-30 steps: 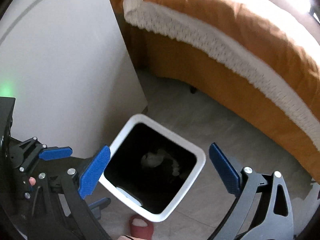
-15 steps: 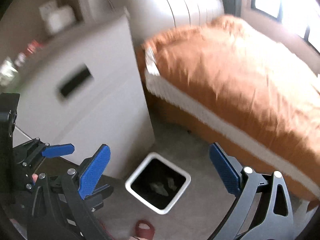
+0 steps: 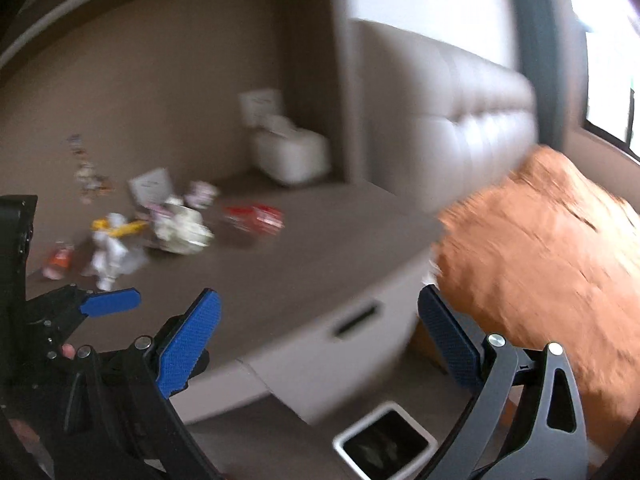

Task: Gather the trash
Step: 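Return both tools from the bin to the desk, then grasp the red-labelled bottle with the left tool while the right tool grasps the white tissue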

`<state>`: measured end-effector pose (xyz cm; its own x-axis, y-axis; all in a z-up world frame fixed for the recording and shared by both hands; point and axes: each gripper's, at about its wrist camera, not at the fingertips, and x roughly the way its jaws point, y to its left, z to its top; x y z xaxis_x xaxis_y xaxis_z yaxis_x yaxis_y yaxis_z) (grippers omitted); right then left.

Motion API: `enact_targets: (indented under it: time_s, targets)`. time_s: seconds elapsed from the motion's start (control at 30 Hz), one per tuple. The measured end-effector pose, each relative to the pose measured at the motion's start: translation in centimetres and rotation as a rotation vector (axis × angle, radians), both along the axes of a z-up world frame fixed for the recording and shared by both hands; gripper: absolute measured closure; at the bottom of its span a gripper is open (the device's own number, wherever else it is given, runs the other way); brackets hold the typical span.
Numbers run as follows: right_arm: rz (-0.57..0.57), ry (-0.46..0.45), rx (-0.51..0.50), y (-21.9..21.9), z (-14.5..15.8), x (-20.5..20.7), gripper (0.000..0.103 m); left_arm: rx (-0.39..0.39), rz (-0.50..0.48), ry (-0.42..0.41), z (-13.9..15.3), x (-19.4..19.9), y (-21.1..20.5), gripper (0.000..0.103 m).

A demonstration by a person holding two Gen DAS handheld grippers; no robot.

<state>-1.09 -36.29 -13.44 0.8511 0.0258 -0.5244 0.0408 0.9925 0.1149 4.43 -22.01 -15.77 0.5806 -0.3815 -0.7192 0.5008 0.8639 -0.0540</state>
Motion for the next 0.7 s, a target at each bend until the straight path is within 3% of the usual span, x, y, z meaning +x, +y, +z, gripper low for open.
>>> enact_targets:
  time_s: [0.4, 0.7]
  targets:
    - [0.355, -0.034, -0.024, 16.5, 3.2, 5.6, 0.005, 0.003, 0.408, -0.089, 3.4, 1.4, 19.6, 0.005]
    - [0.457, 0.024, -0.037, 25.8, 1.0, 10.0, 0.005, 0.058, 0.533, -0.101, 1.5, 4.4, 29.6, 0.005]
